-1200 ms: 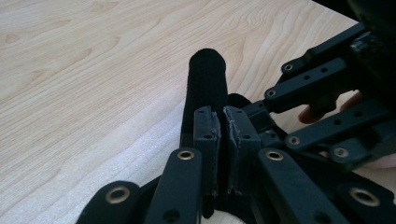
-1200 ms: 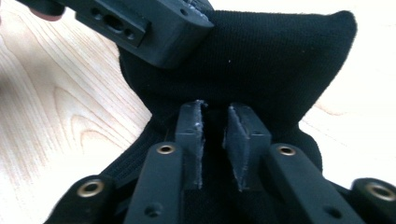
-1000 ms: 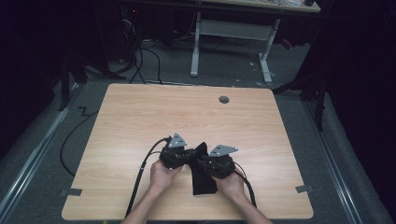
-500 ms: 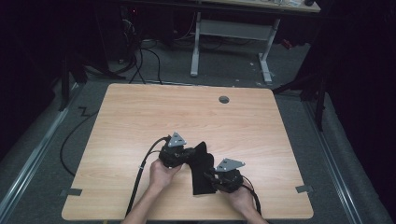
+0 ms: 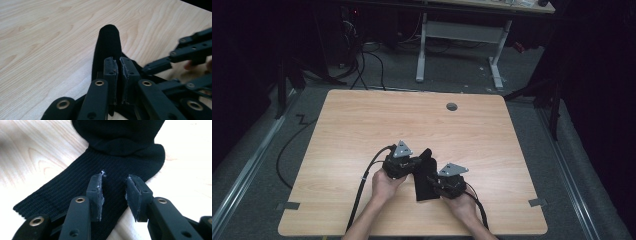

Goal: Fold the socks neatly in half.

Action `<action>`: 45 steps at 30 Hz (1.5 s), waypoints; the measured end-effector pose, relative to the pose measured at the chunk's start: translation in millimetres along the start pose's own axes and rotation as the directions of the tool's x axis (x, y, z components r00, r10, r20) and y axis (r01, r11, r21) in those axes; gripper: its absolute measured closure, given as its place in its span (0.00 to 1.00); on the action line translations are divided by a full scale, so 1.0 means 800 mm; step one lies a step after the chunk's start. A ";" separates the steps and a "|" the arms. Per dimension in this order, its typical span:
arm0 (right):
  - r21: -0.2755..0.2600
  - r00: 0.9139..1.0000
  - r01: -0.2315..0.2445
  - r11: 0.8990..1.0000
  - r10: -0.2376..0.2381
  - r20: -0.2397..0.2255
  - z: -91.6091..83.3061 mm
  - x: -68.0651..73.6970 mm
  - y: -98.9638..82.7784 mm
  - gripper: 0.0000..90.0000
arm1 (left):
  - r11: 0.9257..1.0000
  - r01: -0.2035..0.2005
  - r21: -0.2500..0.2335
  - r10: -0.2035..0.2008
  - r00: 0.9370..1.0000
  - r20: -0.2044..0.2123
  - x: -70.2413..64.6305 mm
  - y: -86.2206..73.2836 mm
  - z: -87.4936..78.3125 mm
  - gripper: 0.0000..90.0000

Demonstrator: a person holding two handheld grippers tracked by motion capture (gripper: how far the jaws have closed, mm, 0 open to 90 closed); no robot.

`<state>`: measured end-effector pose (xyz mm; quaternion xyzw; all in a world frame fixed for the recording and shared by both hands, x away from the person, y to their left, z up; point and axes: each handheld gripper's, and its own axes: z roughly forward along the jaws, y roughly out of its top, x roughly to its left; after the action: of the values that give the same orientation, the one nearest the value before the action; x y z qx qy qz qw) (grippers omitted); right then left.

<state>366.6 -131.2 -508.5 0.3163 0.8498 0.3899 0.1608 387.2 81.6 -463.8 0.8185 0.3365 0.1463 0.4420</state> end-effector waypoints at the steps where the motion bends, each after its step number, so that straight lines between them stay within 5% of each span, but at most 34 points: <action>1: 0.001 1.000 0.000 1.000 0.000 0.003 0.001 0.000 0.001 0.73 | 1.000 -0.010 0.002 0.009 1.000 0.007 -0.003 0.000 -0.001 0.93; 11: -0.004 1.000 -0.025 1.000 0.025 0.008 0.005 -0.003 0.003 0.72 | 0.998 -0.040 0.038 0.037 0.998 0.055 -0.023 -0.021 0.007 0.93; 17: -0.004 0.999 -0.044 0.999 0.044 -0.003 0.002 -0.006 0.002 0.67 | 0.997 -0.053 0.055 0.051 0.997 0.050 -0.027 -0.029 0.011 0.93; 27: -0.046 0.999 -0.022 0.999 0.020 -0.045 -0.030 -0.005 0.000 0.65 | 0.998 -0.024 0.059 0.023 1.000 0.016 -0.008 -0.031 0.019 0.93; 45: 0.002 0.998 -0.051 0.999 0.051 -0.042 0.008 -0.004 0.005 0.69 | 0.999 -0.010 0.034 0.009 1.000 0.019 0.006 -0.025 0.019 0.94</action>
<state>374.2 -128.0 -509.5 0.3296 0.8448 0.4001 0.1326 390.4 83.1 -488.7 0.8288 0.3310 0.1351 0.4304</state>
